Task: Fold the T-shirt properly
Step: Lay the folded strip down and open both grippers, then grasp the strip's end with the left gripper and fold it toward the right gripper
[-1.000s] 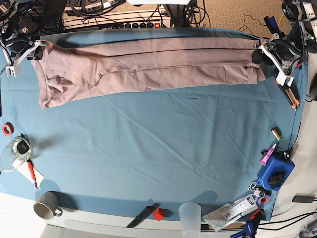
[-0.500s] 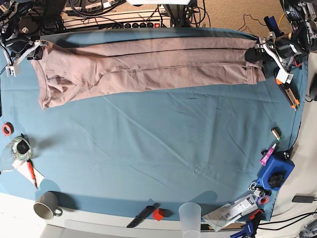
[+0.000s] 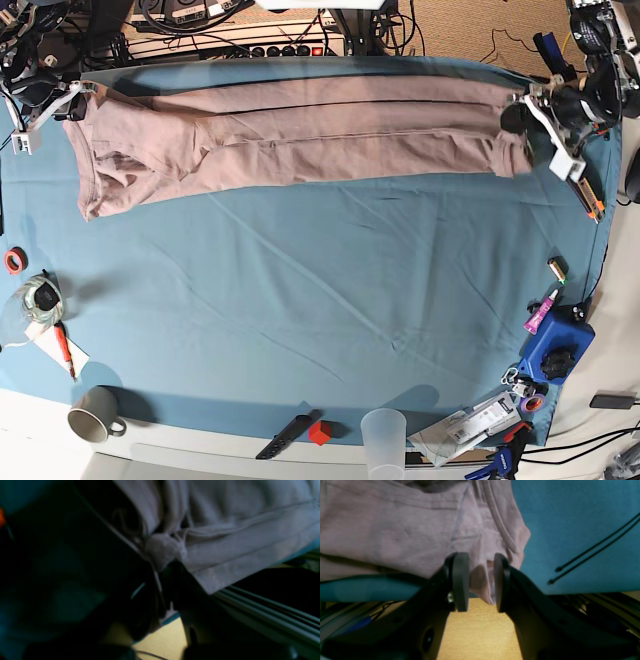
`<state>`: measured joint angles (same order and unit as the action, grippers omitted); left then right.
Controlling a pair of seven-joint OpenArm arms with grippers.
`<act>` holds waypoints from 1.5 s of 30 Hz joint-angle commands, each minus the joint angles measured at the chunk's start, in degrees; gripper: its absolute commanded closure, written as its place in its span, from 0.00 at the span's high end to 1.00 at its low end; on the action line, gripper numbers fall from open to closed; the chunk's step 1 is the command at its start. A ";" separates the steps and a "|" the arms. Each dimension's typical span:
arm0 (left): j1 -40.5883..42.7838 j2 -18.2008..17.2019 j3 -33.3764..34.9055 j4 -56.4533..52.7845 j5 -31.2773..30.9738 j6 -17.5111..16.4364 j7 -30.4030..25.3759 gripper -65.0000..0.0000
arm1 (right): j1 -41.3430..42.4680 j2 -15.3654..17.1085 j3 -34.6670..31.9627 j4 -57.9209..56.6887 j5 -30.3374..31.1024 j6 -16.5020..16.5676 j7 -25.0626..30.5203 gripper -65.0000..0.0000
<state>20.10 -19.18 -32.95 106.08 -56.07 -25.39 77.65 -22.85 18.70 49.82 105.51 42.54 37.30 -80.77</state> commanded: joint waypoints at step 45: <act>-4.02 9.42 49.48 22.21 20.00 -5.49 -18.38 0.00 | 0.02 1.14 0.52 0.98 3.08 -1.16 1.92 0.27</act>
<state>16.34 -9.87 16.69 127.37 -34.81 -30.68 60.82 -22.85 18.70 49.82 105.51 45.06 36.05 -79.90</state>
